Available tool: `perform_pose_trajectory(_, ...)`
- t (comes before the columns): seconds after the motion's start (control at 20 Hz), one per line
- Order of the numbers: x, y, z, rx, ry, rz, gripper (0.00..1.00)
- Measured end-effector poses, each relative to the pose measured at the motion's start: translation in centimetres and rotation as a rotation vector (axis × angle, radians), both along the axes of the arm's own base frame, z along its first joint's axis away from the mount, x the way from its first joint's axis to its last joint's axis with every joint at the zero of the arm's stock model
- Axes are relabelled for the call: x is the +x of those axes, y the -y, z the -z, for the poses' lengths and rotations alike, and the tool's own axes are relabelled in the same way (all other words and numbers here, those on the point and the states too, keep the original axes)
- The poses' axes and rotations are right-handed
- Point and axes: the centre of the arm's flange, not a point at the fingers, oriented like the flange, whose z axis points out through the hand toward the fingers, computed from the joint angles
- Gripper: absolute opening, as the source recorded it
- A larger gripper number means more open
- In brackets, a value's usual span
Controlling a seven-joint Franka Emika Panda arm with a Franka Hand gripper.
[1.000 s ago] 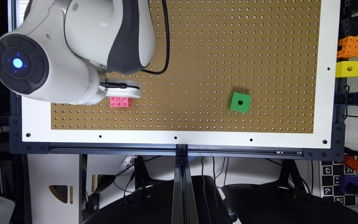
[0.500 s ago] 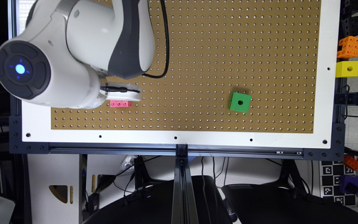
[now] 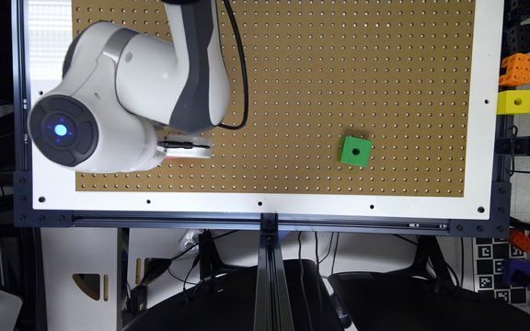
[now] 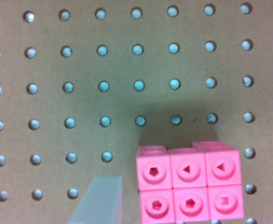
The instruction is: Pick up pink block.
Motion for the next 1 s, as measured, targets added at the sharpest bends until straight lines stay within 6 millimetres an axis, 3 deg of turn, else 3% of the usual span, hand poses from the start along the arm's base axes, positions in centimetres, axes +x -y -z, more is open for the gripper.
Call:
perform_pose_trajectory(0.25,-0.2,-0.1,2.2,0.002,-0.003,0.000,1.00)
perform_pose_trajectory(0.65,0.3,-0.3,2.2,0.001,0.007,-0.005,1.00)
perform_pose_trajectory(0.7,0.6,-0.2,2.3,0.002,0.010,-0.005,0.00)
perform_pose_trajectory(1.0,0.6,-0.2,2.3,0.002,0.010,-0.005,0.00)
